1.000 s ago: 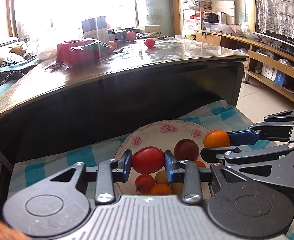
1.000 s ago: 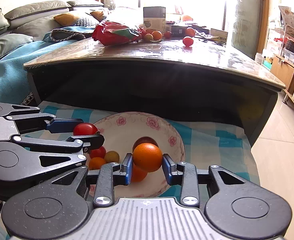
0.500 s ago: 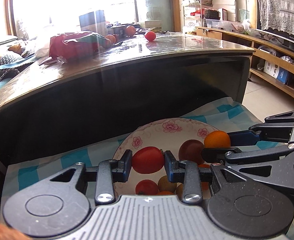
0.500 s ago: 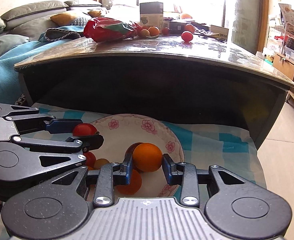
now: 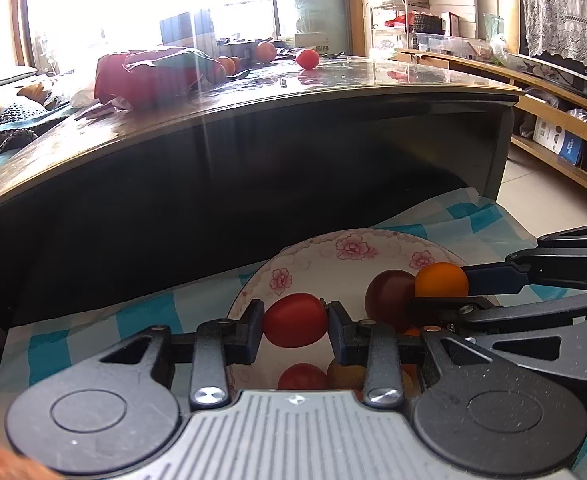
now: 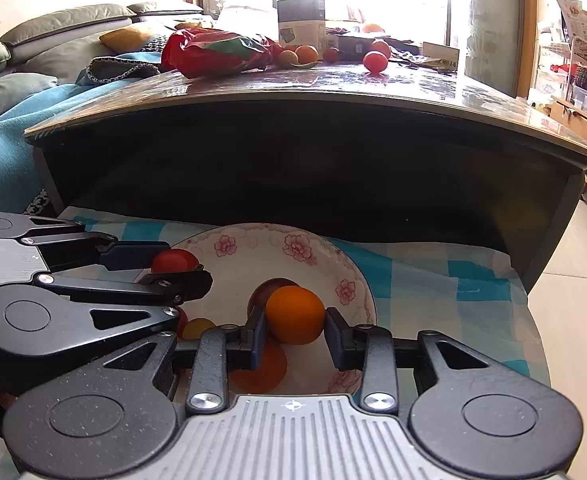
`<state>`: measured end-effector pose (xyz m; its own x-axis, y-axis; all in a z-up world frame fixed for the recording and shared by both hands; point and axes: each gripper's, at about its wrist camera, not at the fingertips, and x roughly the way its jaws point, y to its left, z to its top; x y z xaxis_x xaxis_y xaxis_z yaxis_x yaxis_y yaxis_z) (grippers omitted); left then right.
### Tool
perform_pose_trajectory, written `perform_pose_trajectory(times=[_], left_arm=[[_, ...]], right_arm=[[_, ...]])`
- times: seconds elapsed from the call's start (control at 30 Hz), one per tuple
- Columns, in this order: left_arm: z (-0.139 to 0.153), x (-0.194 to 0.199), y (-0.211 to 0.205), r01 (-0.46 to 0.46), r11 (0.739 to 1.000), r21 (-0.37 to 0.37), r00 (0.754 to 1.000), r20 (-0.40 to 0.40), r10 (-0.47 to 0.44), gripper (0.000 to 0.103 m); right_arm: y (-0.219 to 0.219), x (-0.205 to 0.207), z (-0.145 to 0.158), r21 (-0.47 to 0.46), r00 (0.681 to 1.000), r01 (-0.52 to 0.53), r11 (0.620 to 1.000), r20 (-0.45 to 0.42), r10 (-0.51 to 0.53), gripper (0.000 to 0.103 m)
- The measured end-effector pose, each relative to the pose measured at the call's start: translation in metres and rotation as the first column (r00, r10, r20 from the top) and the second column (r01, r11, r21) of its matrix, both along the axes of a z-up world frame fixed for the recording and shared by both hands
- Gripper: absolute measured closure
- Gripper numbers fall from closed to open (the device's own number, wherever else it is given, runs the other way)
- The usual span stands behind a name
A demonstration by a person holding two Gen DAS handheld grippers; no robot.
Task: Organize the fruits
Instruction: 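Lower both fruits into the plate and open both tools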
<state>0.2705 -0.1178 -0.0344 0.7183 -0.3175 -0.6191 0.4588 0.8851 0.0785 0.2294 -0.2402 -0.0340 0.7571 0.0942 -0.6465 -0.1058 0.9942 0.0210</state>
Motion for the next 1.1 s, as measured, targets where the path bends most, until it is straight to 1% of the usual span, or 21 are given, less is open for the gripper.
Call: perform_pose_trajectory(times=[0.77, 1.1], left_arm=[[-0.011, 0.015, -0.003, -0.013, 1.0, 0.0, 1.0, -0.022, 0.013, 0.061], [-0.012, 0.013, 0.0, -0.013, 1.0, 0.001, 0.999, -0.032, 0.013, 0.061]], right_arm=[[-0.002, 0.006, -0.01, -0.001, 1.0, -0.003, 1.0, 0.016, 0.003, 0.074], [-0.001, 0.004, -0.009, -0.002, 1.0, -0.011, 1.0, 0.022, 0.011, 0.074]])
